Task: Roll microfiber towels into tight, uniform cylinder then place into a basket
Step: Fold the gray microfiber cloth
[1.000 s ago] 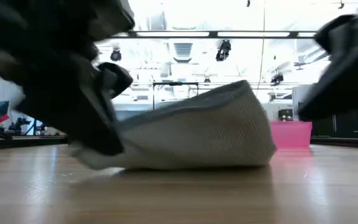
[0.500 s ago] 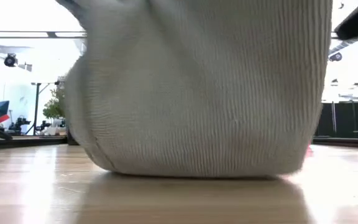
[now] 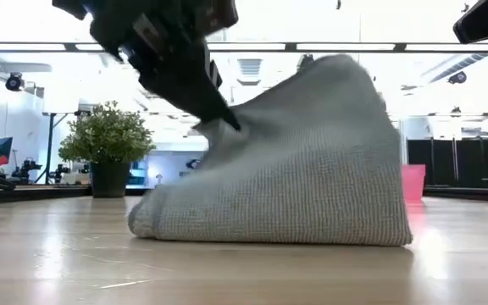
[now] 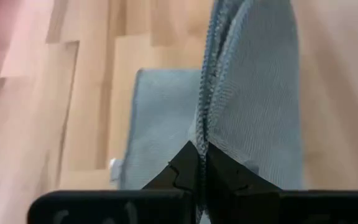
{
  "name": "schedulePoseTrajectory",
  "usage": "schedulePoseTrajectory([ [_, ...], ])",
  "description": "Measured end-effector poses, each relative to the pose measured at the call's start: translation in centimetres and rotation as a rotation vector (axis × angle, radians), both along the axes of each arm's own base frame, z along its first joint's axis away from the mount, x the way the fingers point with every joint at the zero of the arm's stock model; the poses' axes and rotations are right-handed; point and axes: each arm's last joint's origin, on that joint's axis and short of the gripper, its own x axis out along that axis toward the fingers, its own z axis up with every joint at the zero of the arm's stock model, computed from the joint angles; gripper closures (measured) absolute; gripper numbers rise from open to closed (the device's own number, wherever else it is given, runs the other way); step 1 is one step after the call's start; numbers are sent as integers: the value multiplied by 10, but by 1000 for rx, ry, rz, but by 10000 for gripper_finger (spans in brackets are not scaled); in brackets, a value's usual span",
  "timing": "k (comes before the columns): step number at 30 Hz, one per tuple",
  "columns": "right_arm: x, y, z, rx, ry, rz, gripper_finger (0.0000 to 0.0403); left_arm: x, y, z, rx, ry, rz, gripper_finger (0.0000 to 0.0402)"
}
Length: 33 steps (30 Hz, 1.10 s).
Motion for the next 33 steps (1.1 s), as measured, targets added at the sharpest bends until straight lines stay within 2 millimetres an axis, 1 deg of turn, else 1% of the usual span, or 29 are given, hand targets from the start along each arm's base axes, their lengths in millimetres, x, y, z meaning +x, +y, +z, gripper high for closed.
schedulePoseTrajectory([
  [5,0,-2,-3,-33,0,-2,394,4,17,-3,21,10,6,402],
  [8,2,-8,-8,-75,-18,-33,394,3,24,-7,28,28,19,402],
  [14,13,-33,-22,-125,10,-100,394,2,31,-14,-16,62,1,402],
  [20,23,-57,-33,-151,38,-167,394,6,36,-26,-12,98,11,402],
  [23,29,-66,-36,-152,48,-192,394,5,41,-33,-2,139,25,402],
  [27,34,-74,-38,-176,84,-180,394,4,47,-31,12,190,41,402],
  [33,37,-80,-40,-195,103,-184,394,1,52,-15,13,185,30,402],
])
